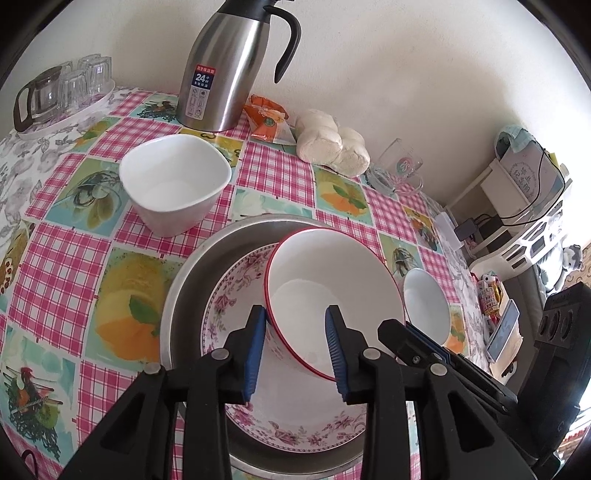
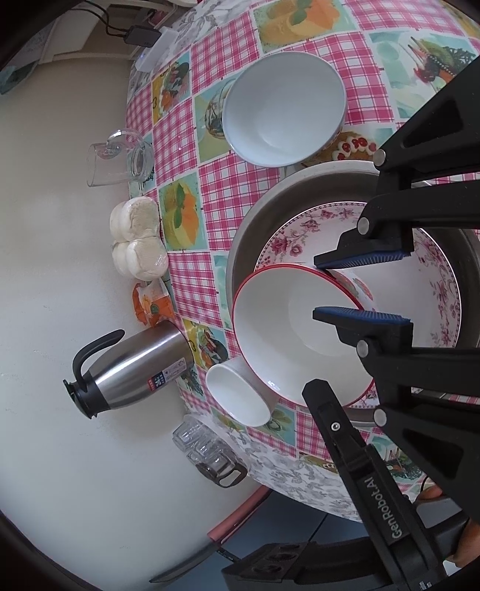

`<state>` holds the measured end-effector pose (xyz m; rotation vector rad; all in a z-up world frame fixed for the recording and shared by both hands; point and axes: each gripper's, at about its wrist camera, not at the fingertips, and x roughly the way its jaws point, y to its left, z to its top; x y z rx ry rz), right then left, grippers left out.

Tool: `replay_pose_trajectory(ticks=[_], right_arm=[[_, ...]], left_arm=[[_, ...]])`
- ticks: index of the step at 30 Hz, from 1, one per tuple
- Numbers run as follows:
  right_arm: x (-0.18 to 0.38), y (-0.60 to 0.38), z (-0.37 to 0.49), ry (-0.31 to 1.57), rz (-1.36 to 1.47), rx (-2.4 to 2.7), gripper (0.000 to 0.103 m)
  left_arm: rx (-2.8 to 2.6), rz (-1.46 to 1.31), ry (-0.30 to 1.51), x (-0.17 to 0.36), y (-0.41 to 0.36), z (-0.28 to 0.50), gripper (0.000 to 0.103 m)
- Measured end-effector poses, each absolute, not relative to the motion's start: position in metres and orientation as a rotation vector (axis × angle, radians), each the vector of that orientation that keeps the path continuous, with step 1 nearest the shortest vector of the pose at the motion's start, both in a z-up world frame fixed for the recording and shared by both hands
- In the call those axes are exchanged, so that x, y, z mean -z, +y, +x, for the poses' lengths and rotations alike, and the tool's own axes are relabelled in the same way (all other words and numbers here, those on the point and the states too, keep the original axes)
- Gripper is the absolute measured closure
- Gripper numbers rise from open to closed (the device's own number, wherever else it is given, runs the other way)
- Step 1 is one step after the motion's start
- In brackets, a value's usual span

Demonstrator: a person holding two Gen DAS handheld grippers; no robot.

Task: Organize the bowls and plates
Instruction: 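Lower the strawberry-print bowl onto the plate in the basin and open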

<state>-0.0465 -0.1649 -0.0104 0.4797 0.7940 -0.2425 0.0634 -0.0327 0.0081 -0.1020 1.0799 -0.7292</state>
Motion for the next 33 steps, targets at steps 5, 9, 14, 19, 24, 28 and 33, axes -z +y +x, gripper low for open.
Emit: replay_pose_trajectory(ticks=[5, 9, 14, 19, 24, 28, 33], right_arm=[[0.0133, -0.1669, -0.0476, 0.807, 0.483, 0.249, 0.08], [0.0138, -0.1691, -0.0481, 0.804, 0.486, 0.251, 0.08], [0.0143, -0.1744, -0.0488, 0.799, 0.502, 0.25, 0.08], [0.014, -0.173, -0.0485, 0.8, 0.49, 0.254, 0.08], [0.0144, -0.1701, -0.0478, 0.804, 0.476, 0.249, 0.08], [0.0156, -0.1702, -0.048, 0.807, 0.477, 0.246, 0.08], [0.017, -0.1688, -0.0469, 0.818, 0.474, 0.243, 0.078]], left_arm=[[0.737, -0.062, 1.087, -0.0093, -0.0383, 0.0581, 0.068], [0.739, -0.053, 1.092, -0.0091, -0.0391, 0.0566, 0.068], [0.751, -0.052, 1.104, -0.009, -0.04, 0.0553, 0.068], [0.755, -0.07, 1.109, -0.0084, -0.0377, 0.0571, 0.068], [0.752, -0.08, 1.114, -0.0078, -0.037, 0.0587, 0.068], [0.754, -0.09, 1.119, -0.007, -0.0363, 0.0599, 0.068], [0.72, -0.1, 1.11, -0.0069, -0.0337, 0.0622, 0.066]])
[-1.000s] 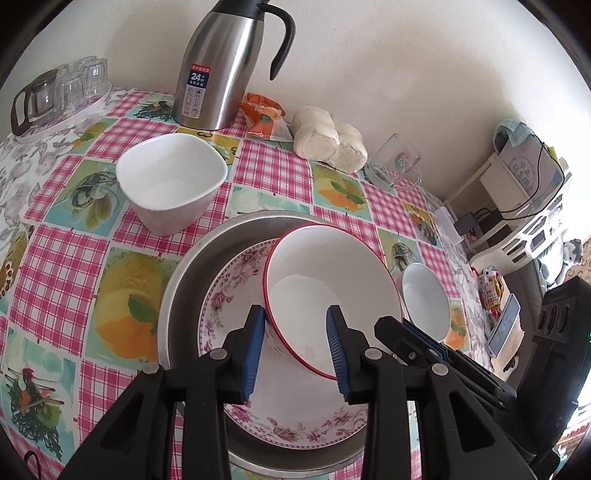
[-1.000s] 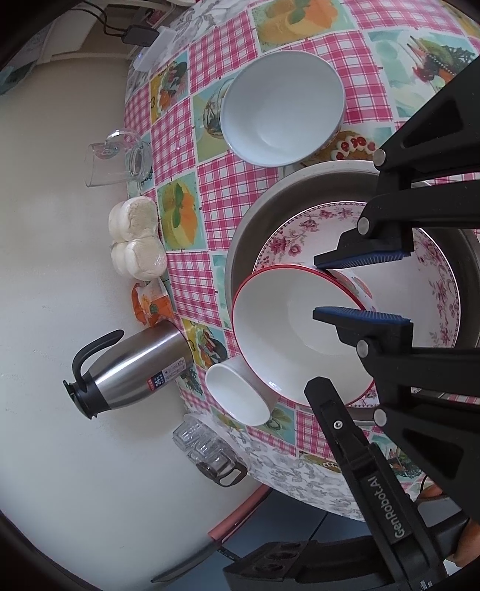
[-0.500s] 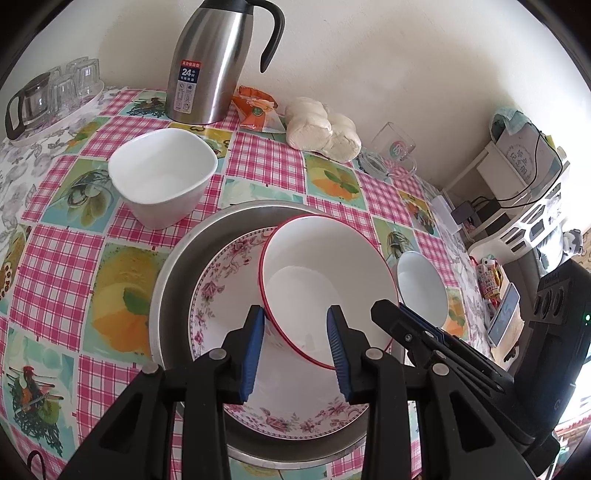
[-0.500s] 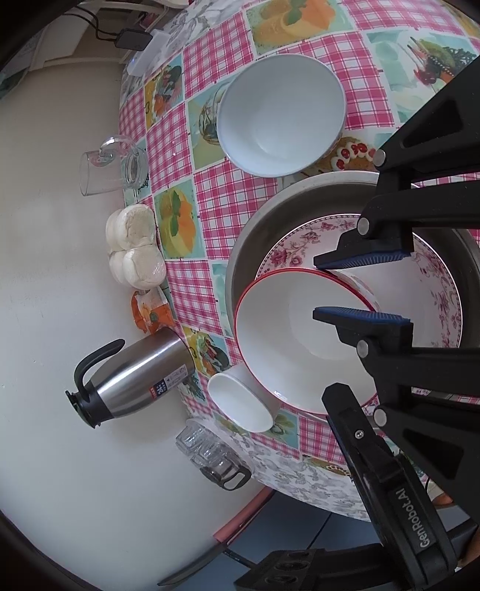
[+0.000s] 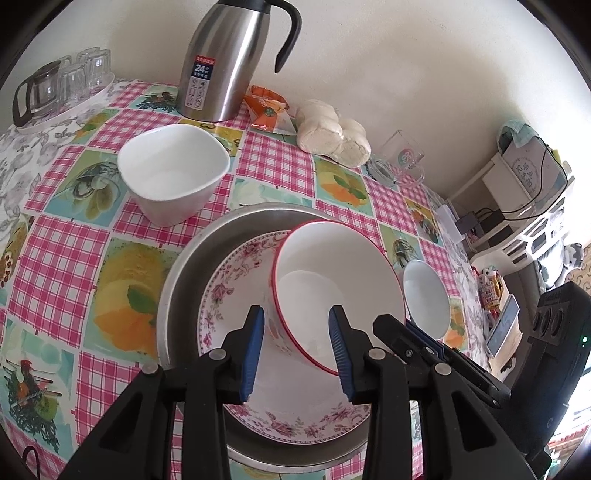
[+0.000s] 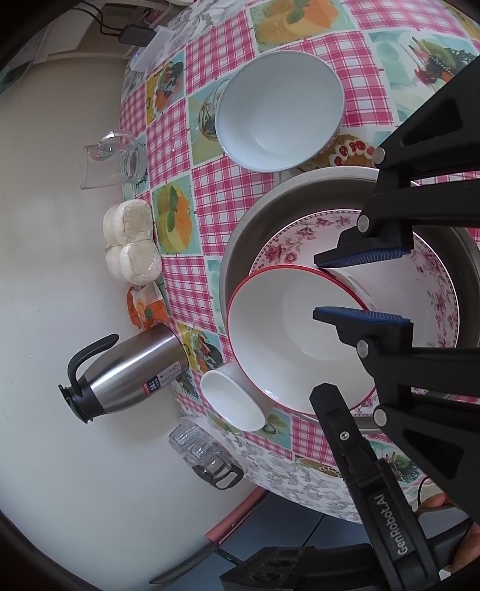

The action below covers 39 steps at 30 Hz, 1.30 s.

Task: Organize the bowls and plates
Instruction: 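Lower the strawberry-print bowl onto the plate in the basin and open, then move the open left gripper toward the white square bowl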

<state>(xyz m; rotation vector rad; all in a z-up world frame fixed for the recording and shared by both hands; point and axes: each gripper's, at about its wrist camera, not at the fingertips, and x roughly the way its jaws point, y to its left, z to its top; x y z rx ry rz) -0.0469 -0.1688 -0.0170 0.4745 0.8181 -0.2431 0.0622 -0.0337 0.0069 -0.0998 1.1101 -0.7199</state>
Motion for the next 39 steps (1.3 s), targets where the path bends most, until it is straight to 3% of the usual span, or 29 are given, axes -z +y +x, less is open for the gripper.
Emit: replay_pose_trajectory(ticks=[8, 13, 16, 18, 21, 25, 26, 27, 31, 35, 39], right_arm=[[0.014, -0.175, -0.051, 0.795, 0.476, 0.279, 0.078], [0.006, -0.175, -0.053, 0.748, 0.46, 0.293, 0.071], [0.001, -0.171, -0.054, 0.727, 0.434, 0.298, 0.06], [0.0, -0.169, -0.054, 0.72, 0.41, 0.306, 0.055], [0.0, -0.168, -0.054, 0.712, 0.382, 0.322, 0.046], [0.003, -0.169, -0.053, 0.723, 0.361, 0.338, 0.038], [0.004, -0.17, -0.053, 0.723, 0.359, 0.337, 0.03], [0.004, -0.17, -0.053, 0.722, 0.356, 0.338, 0.025], [0.004, -0.167, -0.053, 0.714, 0.338, 0.337, 0.022], [0.004, -0.167, -0.052, 0.711, 0.333, 0.34, 0.005], [0.005, -0.168, -0.052, 0.703, 0.332, 0.346, 0.0]], left_arm=[[0.669, -0.126, 1.03, -0.02, -0.023, 0.065, 0.053], [0.581, -0.113, 0.988, -0.025, -0.013, 0.07, 0.044], [0.529, -0.114, 0.984, -0.025, -0.007, 0.073, 0.035], [0.482, -0.098, 0.981, -0.024, -0.003, 0.075, 0.022], [0.447, -0.085, 0.982, -0.022, -0.001, 0.077, 0.021], [0.407, -0.068, 0.967, -0.02, 0.001, 0.078, 0.011], [0.397, -0.061, 0.962, -0.02, 0.001, 0.078, 0.008], [0.388, -0.056, 0.957, -0.02, 0.002, 0.079, 0.007], [0.369, -0.056, 0.955, -0.018, 0.003, 0.081, 0.007], [0.351, -0.051, 0.945, -0.018, 0.004, 0.082, 0.007], [0.318, -0.062, 0.931, -0.02, 0.008, 0.083, 0.006]])
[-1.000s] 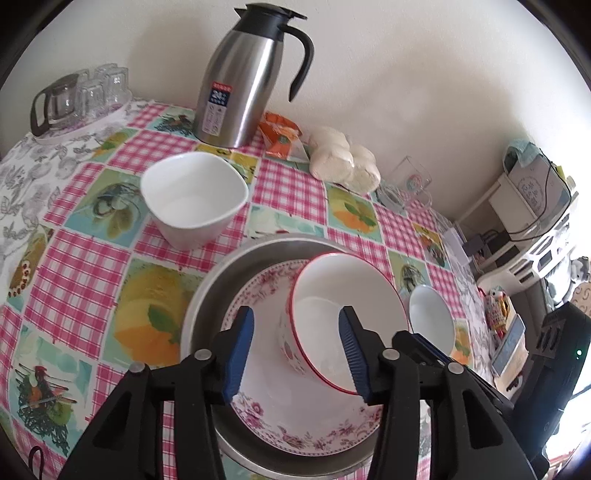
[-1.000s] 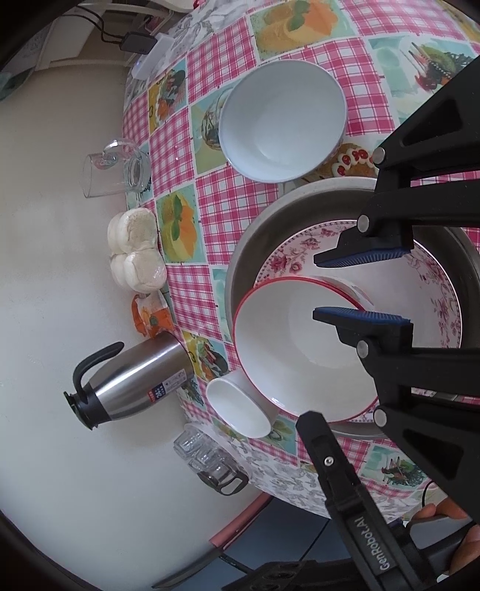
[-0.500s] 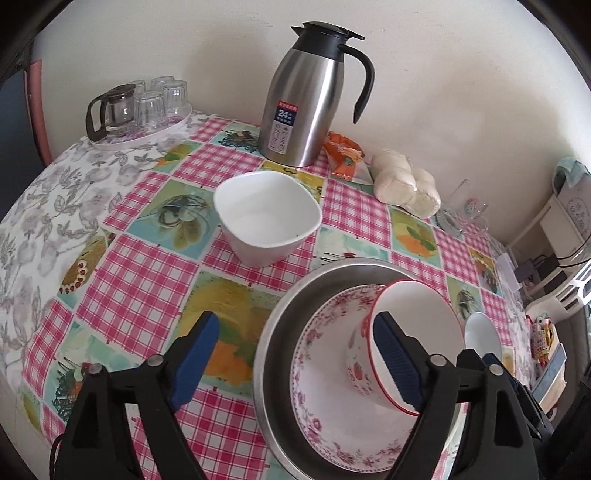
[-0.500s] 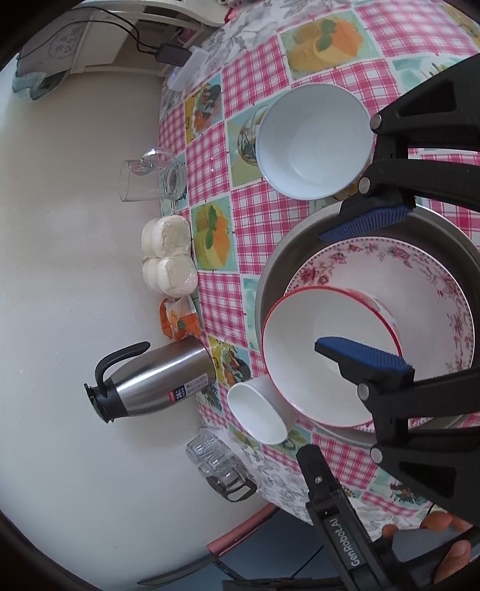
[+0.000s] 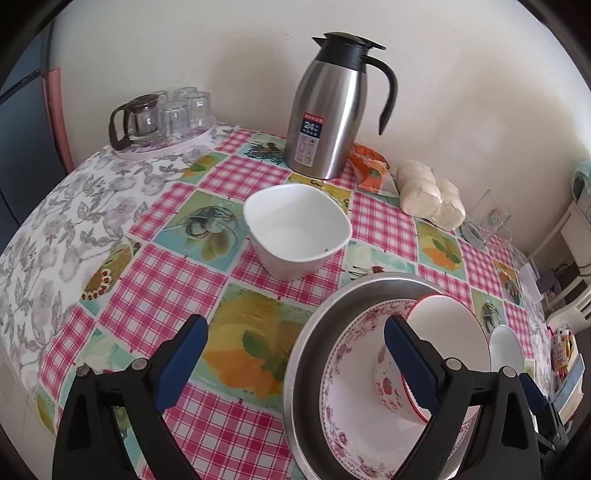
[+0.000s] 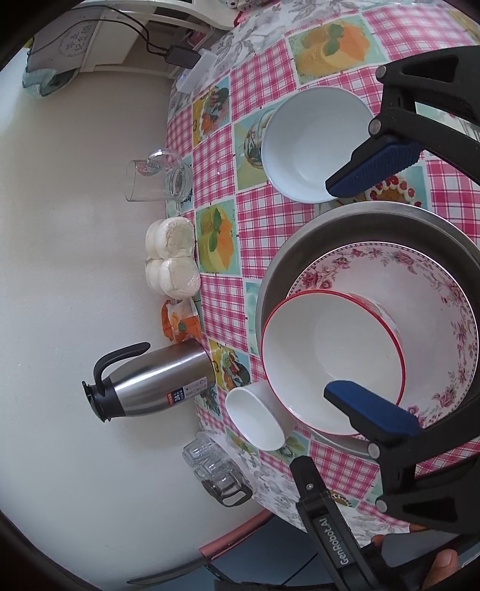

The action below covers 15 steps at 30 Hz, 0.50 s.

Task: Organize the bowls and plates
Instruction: 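Move the open left gripper toward the white square bowl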

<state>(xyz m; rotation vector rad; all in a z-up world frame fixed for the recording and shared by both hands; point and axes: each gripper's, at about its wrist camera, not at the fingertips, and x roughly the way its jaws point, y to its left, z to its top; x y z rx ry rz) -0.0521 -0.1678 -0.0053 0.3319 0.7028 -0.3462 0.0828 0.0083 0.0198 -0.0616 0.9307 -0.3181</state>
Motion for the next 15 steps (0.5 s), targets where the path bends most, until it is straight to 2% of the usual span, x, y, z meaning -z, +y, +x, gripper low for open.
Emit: replay_pose_trajectory(ticks=[15], right_arm=[[-0.009, -0.164, -0.059, 0.613, 0.275, 0.396, 0.0]], left_arm=[[0.153, -0.114, 0.888, -0.021, 0.018, 0.105, 0.006]])
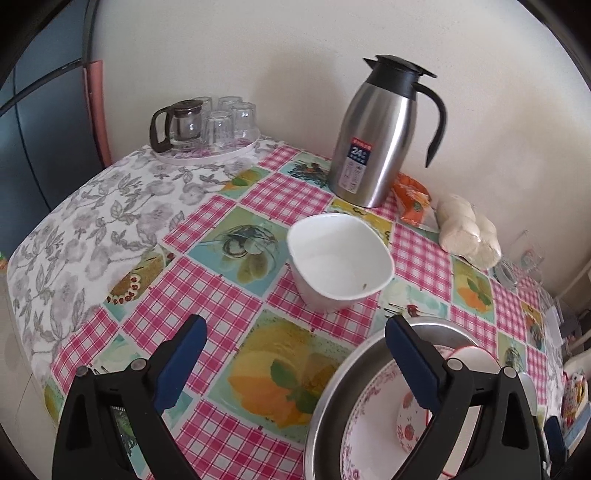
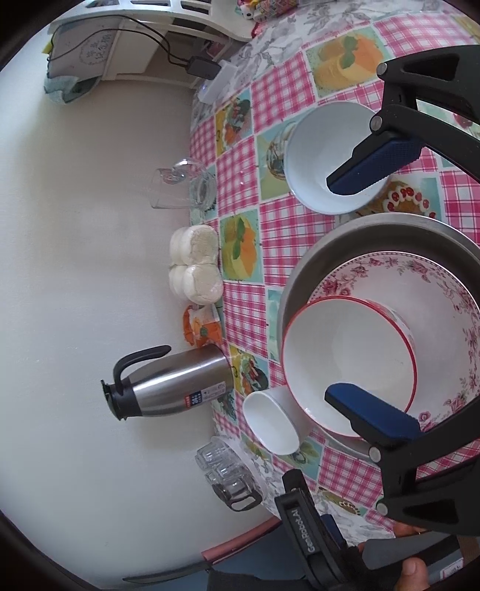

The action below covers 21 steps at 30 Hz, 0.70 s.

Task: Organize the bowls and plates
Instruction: 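Move the open left gripper toward the white square bowl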

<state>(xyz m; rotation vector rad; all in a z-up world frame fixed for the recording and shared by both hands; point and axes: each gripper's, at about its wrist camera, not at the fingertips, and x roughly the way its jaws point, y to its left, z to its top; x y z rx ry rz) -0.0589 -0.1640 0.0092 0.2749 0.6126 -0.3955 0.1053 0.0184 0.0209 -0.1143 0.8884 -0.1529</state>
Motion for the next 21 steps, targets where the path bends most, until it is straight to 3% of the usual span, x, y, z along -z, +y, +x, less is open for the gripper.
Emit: replay_pose_trajectory(ticks=[21], right_arm=[[-0.077, -0.143, 0.002, 0.647, 0.25, 0.316, 0.0]], left_arm=[[0.2, -0.052, 0.841, -0.027, 0.046, 0.164, 0.006]])
